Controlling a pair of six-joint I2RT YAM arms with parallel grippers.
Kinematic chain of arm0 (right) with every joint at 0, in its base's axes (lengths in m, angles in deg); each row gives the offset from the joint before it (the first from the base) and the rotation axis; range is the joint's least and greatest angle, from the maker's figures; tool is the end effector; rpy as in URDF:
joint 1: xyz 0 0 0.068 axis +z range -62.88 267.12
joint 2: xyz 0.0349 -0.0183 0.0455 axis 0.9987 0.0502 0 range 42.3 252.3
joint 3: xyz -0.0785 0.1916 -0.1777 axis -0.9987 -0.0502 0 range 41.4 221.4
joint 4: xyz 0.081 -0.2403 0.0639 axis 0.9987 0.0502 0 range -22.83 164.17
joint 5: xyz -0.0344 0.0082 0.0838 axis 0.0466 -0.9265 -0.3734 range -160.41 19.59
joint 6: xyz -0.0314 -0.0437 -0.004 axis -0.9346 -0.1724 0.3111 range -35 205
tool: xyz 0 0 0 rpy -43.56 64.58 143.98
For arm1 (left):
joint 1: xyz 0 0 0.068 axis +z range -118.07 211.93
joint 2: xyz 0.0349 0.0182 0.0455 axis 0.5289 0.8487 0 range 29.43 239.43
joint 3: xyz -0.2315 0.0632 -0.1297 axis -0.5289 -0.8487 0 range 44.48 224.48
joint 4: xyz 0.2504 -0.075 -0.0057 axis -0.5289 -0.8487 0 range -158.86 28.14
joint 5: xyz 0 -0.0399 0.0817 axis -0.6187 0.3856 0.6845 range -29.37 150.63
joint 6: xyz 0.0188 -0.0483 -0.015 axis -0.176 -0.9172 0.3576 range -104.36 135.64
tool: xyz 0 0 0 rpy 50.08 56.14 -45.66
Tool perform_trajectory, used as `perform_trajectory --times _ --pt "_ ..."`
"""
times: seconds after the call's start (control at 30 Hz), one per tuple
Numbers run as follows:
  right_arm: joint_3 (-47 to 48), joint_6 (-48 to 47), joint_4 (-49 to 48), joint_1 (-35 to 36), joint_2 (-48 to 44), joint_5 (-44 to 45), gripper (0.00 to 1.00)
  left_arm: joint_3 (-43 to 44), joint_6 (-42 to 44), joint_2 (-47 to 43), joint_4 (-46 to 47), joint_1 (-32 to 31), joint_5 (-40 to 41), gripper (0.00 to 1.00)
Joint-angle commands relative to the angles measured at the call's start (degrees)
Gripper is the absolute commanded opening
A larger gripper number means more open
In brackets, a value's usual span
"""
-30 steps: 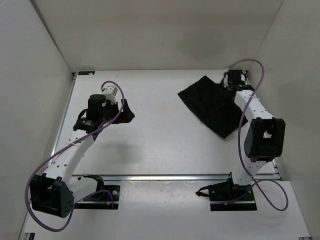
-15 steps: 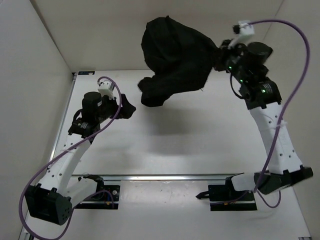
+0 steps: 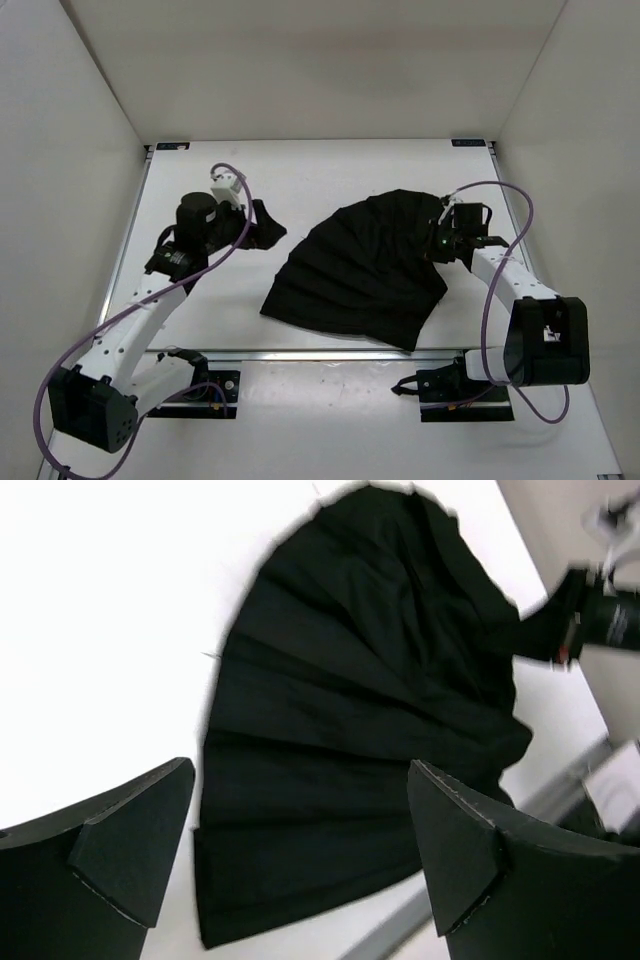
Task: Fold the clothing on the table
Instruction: Move the skirt to the center of the board
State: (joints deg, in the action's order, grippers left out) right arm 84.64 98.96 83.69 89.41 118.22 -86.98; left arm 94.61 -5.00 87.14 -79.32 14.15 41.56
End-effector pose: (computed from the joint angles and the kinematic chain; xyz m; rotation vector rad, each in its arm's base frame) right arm 0.2645 0.0208 0.2060 0.1164 2.4356 0.4792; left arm 0.2129 -0.0805 0.3182 0.1683 2.0581 -0.7558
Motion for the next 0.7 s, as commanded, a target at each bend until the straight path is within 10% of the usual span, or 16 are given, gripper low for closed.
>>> perform_trajectory --times 0.0,0.3,0.43,0.5,0.6,0.63,0.67 --pt "2.81 0.72 -7.2 0.78 -1.31 -3.72 0.0 -0.21 -1.77 2.65 0.5 -6.11 -0.89 0.99" --pt "10.09 3.89 -7.82 14.93 3.53 -5.49 0.0 -4.33 -12.66 12.86 7.34 -20.36 0.52 0.99" --pt "9.32 2.66 -6.5 10.75 1.35 -2.85 0.02 -6.09 -13.72 15.58 8.22 -21.5 2.8 0.9" --pt "7.65 1.61 -5.45 6.44 0.55 -3.37 0.15 -6.27 -13.55 17.42 8.84 -22.64 5.7 0.91" --pt "5.28 -3.57 -2.19 1.41 -0.42 -0.23 0.65 -3.65 -13.98 21.9 8.31 -25.63 10.54 0.86" --pt "5.1 -4.89 -0.79 0.19 -0.86 0.75 0.97 -3.03 -14.16 23.74 7.62 -26.33 10.81 0.83" --pt "4.66 -6.47 -0.35 -0.69 -1.04 0.58 0.99 -1.89 -14.07 25.41 7.44 -26.08 10.98 0.81"
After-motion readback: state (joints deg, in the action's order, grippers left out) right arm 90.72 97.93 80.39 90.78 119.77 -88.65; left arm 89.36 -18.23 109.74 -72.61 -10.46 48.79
